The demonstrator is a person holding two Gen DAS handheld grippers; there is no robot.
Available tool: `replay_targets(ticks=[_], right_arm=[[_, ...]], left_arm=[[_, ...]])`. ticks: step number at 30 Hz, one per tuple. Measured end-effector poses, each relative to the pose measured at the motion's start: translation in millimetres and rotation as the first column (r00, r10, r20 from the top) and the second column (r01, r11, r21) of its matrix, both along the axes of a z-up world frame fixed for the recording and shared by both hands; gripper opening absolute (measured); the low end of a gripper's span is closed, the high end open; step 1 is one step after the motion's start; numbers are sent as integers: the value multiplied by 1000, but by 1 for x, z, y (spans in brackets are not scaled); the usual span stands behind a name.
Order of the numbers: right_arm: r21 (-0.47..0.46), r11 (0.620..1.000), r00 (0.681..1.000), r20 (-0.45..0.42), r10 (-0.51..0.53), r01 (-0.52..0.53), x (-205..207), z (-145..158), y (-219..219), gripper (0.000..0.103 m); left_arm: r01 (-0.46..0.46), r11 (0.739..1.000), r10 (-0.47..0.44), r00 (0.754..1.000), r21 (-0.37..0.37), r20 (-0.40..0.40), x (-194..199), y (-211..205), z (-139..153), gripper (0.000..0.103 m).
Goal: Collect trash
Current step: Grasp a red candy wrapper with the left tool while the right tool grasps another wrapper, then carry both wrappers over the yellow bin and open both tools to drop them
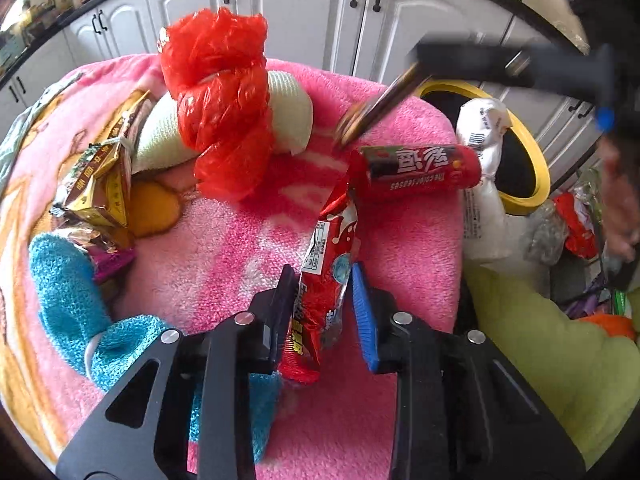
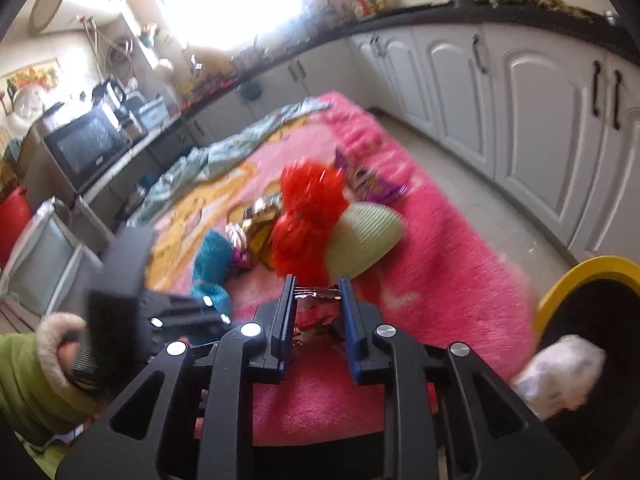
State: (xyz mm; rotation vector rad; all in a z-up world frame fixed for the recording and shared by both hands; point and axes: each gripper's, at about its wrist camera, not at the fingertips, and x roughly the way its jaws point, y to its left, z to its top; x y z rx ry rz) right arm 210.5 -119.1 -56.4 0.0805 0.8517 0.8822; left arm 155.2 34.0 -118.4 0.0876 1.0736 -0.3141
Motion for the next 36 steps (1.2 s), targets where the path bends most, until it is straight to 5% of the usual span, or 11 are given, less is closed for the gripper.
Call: replay_targets(ticks=[13,20,36], right_arm=[[43,966,962,85,-259,256,-5,34,-120,21],[22,956,957,9,-291,291,-1,7,-136,21],[-143,909,918,-10,-396,390,5,-47,-164,19]], left_arm=[[-23,990,38,993,-136,109,6,-5,43,13],[74,980,-43,985,-185,168,13,-55,67,13],[118,960,-85,987,-252,136,49,-135,44,13]])
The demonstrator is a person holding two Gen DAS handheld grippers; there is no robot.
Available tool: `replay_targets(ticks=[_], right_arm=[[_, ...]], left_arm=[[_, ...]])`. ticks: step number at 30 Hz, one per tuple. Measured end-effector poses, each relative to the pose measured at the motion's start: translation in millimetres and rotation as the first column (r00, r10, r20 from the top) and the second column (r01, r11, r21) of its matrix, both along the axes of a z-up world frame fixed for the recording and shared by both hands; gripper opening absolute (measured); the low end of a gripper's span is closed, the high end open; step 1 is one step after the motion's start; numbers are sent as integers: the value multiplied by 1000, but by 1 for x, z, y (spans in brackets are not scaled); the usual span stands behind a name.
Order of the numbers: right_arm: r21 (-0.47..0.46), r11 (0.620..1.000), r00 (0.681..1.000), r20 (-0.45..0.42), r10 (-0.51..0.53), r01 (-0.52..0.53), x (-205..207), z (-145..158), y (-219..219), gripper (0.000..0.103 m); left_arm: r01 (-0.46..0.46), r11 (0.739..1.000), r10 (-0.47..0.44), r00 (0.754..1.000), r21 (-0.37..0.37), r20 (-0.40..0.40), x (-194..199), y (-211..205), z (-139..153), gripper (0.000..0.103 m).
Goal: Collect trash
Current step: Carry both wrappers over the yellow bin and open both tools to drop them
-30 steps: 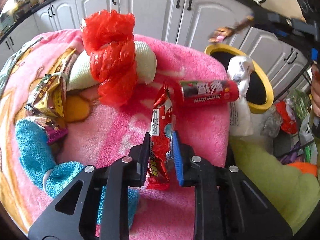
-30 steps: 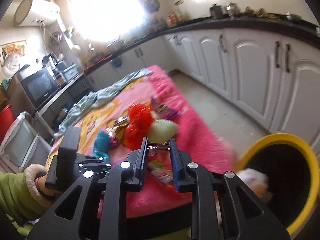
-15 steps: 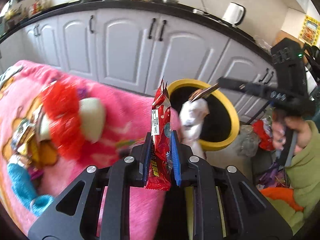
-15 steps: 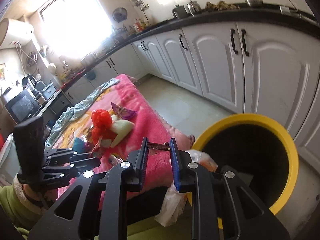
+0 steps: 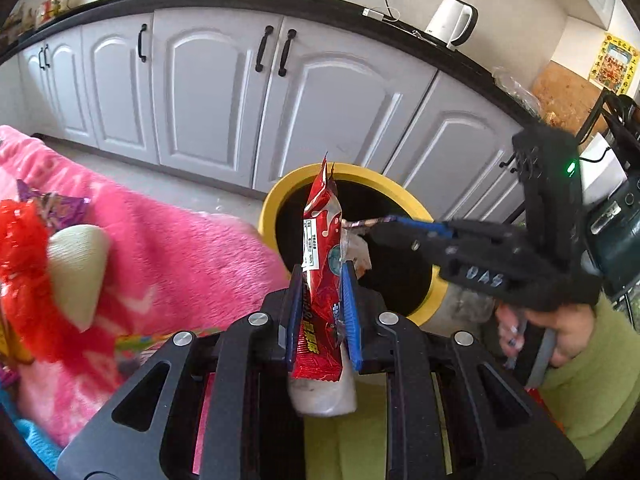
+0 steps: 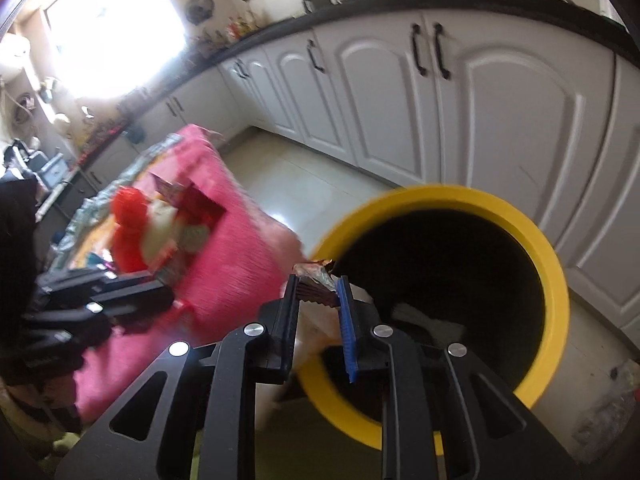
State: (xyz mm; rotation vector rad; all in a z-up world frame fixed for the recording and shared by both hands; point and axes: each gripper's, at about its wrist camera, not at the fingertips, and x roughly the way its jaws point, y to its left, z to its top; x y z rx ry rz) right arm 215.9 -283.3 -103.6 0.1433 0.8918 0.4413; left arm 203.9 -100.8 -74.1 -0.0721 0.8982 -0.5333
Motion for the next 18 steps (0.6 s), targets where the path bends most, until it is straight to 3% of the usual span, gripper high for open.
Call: replay_targets(ticks=[10,18], right_arm=[[-106,992,994,-80,-79,70,10,-59,-21,18],[-129,988,981,-161,-107,87,12,-95,-28,18]], left_arm=[[13,1000,-13,999,4,-46,13,-19,-23,14],[8,1000,-7,997,6,-79,30,-36,-38,16]])
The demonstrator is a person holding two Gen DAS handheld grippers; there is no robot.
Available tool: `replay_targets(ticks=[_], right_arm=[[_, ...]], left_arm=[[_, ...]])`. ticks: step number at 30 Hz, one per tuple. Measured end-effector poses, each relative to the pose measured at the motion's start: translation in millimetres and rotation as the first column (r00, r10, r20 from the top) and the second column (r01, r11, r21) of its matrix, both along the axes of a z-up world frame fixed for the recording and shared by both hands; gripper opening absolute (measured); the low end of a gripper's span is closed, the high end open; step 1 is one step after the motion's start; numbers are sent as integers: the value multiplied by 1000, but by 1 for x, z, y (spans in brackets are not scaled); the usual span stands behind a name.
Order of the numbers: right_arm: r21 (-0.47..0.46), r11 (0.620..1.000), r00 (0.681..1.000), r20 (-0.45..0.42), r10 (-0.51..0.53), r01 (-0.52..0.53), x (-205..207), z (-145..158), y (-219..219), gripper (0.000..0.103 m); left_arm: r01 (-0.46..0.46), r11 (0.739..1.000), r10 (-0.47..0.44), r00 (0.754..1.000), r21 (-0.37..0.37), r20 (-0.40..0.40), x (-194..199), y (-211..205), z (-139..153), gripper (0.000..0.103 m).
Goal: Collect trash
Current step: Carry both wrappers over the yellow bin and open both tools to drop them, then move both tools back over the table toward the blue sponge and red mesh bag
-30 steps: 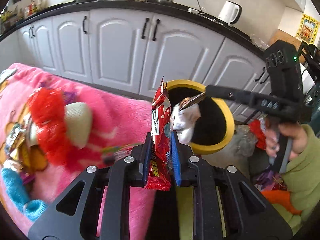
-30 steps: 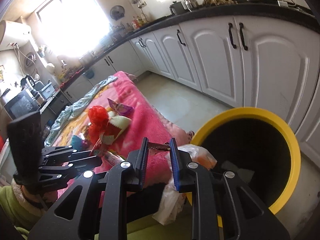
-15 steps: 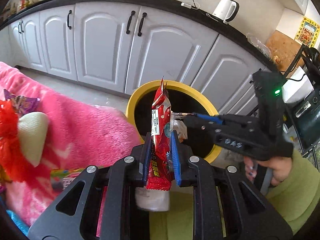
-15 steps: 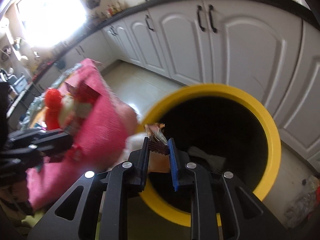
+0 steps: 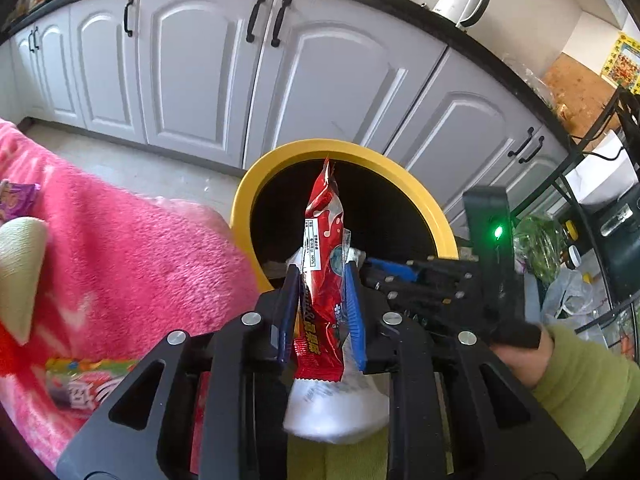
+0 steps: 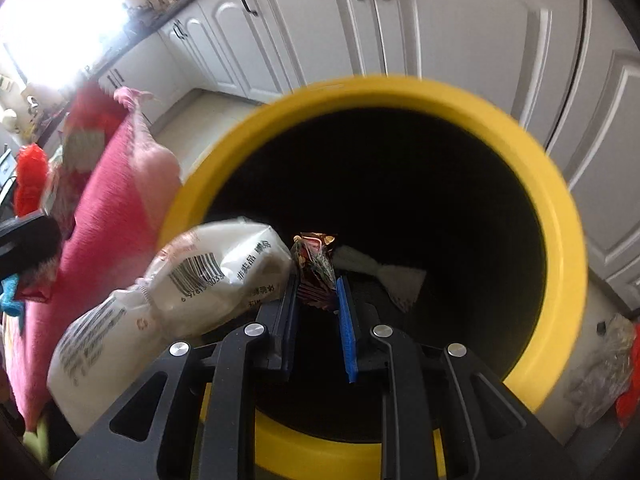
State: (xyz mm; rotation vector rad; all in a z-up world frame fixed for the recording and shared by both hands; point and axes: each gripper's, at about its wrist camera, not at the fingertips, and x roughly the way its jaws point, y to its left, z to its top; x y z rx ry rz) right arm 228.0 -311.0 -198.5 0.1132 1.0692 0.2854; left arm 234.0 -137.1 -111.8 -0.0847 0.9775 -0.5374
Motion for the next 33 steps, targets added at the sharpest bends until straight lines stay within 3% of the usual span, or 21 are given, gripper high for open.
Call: replay_targets(ticks=[6,9,10,12,15,24,28,31,33], right_arm=[[-20,999,999,-14,-46,46,4,-7,-12,21],[-9,998,998,-15,-62,62,4,-5,-15,25],[-9,998,998,-10,-63,63,3,-3,-17,32],[-44,996,997,27,-76,78,-3,7,-20,45],[-44,995,993,77,-87,90,-9,24,-26,48],[-11,993,969,221,-111,116,-17,81,-39,58],[7,994,948,300,-107,110,-19,111,-32,69],[13,996,929,359,-84,85,-27,135,-22,74],[19,998,920,387,-69,67,-34,146,-15,79]], left_arm=[[-3,1000,4,1000,9,-3,13,-11,-7,22],[5,1000,-5,1000,13,5,13,-16,-7,40],[6,1000,-7,1000,19,13,12,-16,-6,43],[4,1000,-4,1000,12,24,12,-15,-3,43],[-3,1000,4,999,-8,42,10,-11,4,44],[-56,998,59,994,-36,94,-3,12,28,61],[-105,993,112,985,-59,129,-11,32,46,77],[-154,985,165,974,-80,156,-17,51,59,78],[-187,978,200,964,-92,173,-21,64,68,91]])
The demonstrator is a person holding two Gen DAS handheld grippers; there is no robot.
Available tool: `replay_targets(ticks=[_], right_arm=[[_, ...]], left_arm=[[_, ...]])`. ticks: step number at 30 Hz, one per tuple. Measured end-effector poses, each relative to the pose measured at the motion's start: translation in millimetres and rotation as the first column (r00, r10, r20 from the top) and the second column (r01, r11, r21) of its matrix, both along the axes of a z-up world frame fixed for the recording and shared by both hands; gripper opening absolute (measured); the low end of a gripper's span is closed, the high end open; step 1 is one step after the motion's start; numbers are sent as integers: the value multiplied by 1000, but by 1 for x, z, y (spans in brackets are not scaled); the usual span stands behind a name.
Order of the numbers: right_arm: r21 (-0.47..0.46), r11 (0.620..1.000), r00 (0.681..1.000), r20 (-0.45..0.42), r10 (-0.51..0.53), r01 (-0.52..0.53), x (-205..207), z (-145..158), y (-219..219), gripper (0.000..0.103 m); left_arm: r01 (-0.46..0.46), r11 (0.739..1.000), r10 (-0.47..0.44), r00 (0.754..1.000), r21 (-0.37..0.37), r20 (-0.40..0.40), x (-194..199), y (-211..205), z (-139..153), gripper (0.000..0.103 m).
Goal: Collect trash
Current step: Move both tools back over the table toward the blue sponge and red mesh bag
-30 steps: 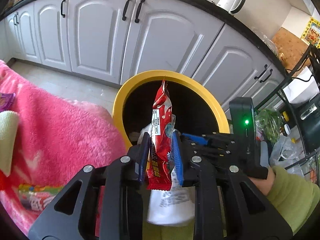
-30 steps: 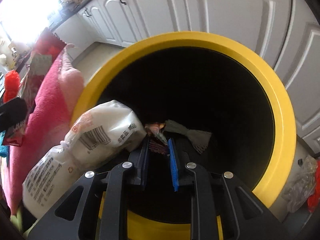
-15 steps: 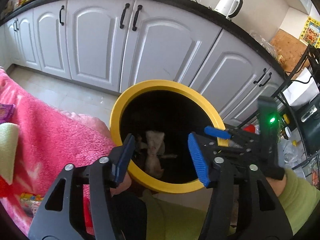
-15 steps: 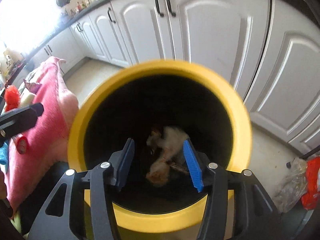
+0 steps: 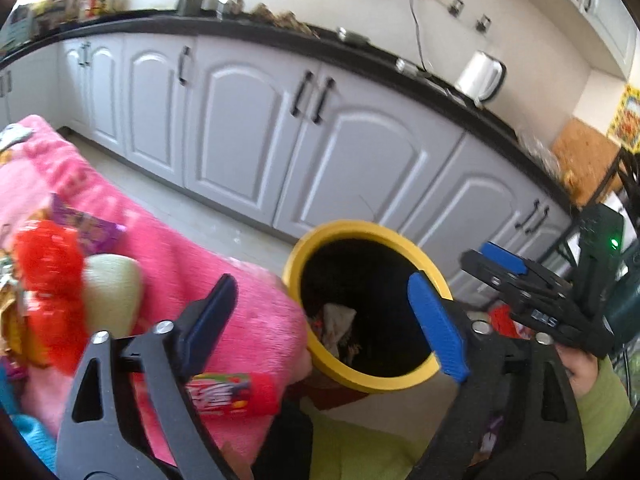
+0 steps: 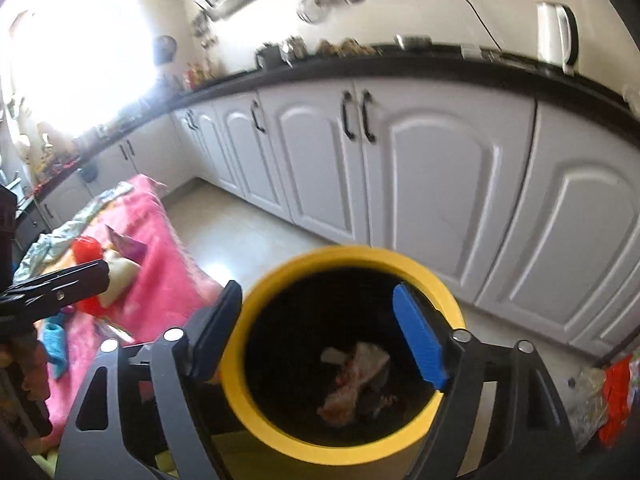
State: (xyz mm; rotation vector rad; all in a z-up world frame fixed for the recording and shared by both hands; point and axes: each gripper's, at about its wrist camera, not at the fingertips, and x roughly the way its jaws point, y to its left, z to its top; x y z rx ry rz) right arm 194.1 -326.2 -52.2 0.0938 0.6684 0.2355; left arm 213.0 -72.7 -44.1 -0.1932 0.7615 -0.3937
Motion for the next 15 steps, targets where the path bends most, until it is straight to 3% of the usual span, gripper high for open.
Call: replay_targets(ticks=[8,15], right_arm=[[24,993,990,79,114,-116,-13,38,40,84],[22,971,964,126,232,-237,-24,61,83,86]], left_arm=[[-137,990,138,988,-34,64,-19,58,27,92],[-269,961,275,956,-63,99,-42,116,45,92]])
